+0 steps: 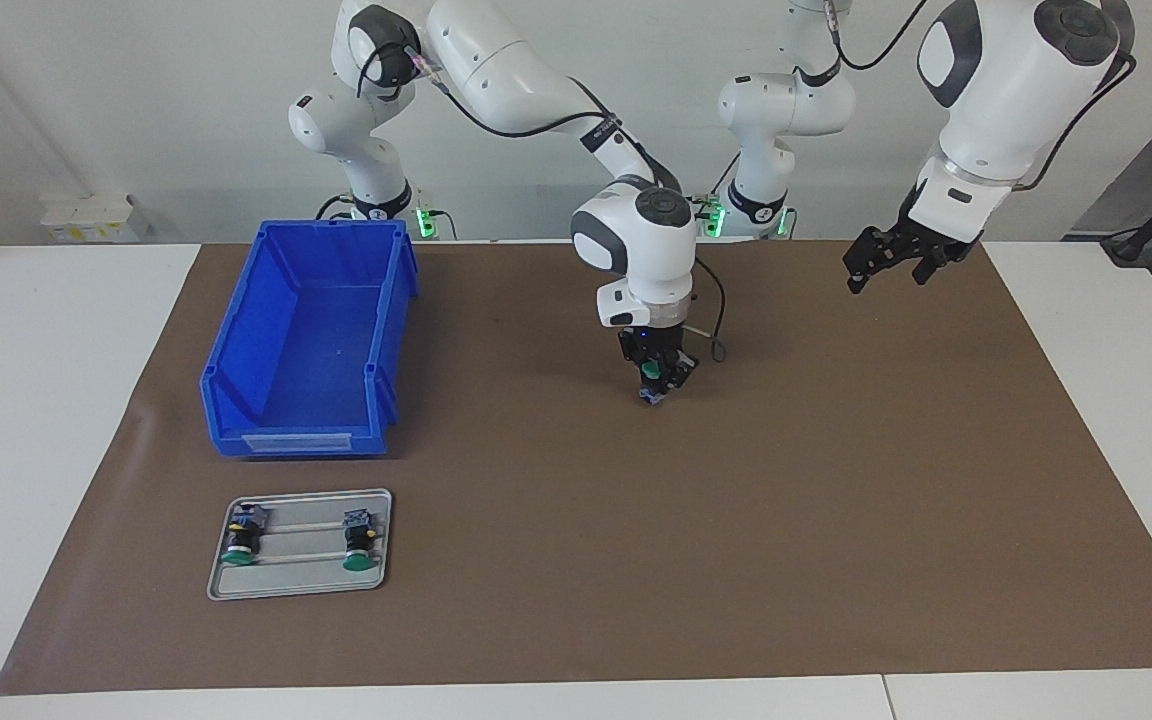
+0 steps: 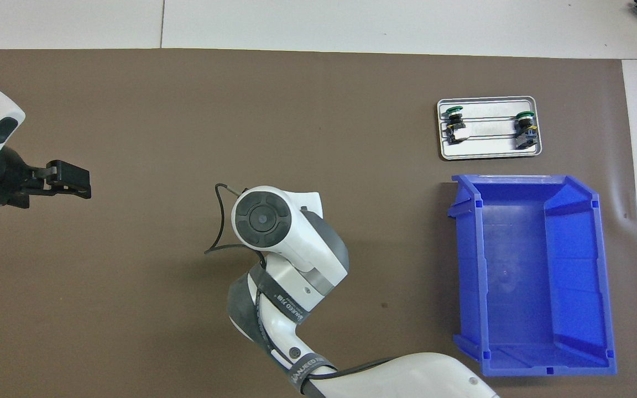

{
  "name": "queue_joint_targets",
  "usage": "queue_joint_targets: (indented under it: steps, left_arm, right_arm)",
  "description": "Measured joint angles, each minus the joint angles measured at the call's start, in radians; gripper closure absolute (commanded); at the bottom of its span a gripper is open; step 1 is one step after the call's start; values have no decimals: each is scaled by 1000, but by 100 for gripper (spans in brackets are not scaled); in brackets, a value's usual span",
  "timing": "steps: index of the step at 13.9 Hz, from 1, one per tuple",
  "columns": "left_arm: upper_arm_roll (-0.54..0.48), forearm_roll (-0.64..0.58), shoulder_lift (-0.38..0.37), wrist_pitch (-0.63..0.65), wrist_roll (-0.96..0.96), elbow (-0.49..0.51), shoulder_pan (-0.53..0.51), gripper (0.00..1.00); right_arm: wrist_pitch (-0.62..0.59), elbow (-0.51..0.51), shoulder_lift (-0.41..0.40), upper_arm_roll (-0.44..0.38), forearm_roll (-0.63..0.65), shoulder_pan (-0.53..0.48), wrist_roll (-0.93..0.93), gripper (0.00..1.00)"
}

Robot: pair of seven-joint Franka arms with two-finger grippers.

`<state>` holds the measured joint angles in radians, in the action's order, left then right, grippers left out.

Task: Place and press button with both arms
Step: 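Carry the button with the right gripper over the blue bin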

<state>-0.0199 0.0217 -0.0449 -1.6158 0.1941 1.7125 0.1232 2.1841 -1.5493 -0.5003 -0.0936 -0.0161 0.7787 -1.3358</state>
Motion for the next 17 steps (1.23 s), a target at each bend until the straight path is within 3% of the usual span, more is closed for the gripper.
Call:
queue_joint_targets:
  steps: [4, 8, 13, 17]
  left_arm:
    - [0, 0, 0, 0, 0, 0, 0, 0]
    - [0, 0, 0, 0, 0, 0, 0, 0]
    - [0, 0, 0, 0, 0, 0, 0, 0]
    - [0, 0, 0, 0, 0, 0, 0, 0]
  right_arm:
    - [-228, 2, 174, -3, 0, -166, 364, 100]
    - [-374, -20, 274, -6, 0, -347, 789, 100]
    - [-372, -236, 415, -9, 0, -640, 1306, 100]
    - [-198, -515, 512, -9, -1, -758, 1470, 100]
